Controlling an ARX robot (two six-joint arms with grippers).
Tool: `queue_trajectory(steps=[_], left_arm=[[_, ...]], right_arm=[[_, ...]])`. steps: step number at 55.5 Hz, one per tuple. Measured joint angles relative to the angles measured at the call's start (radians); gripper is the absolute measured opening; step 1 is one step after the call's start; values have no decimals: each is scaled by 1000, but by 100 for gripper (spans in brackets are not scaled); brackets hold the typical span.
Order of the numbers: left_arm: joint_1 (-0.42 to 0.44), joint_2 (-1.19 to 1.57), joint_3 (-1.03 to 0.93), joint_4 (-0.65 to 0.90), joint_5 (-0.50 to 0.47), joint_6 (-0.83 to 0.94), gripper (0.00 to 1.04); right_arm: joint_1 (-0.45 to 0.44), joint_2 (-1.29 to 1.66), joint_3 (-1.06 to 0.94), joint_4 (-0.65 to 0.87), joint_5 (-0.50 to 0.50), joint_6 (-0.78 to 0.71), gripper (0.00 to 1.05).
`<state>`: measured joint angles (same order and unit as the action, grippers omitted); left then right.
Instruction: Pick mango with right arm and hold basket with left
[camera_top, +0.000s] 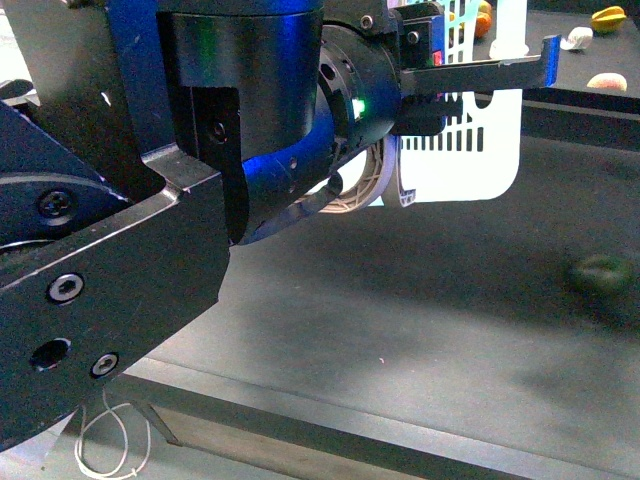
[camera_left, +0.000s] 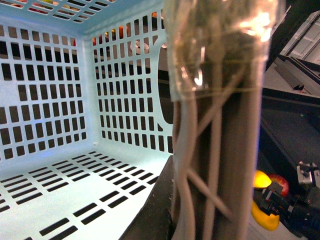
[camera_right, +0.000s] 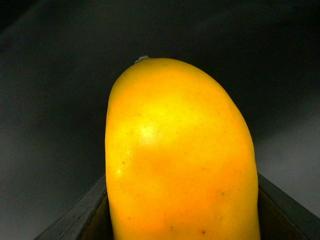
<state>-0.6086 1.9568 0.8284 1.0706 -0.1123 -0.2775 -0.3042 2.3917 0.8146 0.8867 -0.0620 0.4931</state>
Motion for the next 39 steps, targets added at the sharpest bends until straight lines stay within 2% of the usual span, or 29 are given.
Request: queue_trajectory(steps=[9,20,39], left_arm=[[0,0,0,0,0,0,5],[0,0,0,0,0,0,5],[0,0,0,0,-1,0,5]], right_arm=[[60,-169,-58,-31,-122,-23,61],[150,-393,-101,-75,-212,-46,61],[319,-640,-102,-158,-222,-56,61]])
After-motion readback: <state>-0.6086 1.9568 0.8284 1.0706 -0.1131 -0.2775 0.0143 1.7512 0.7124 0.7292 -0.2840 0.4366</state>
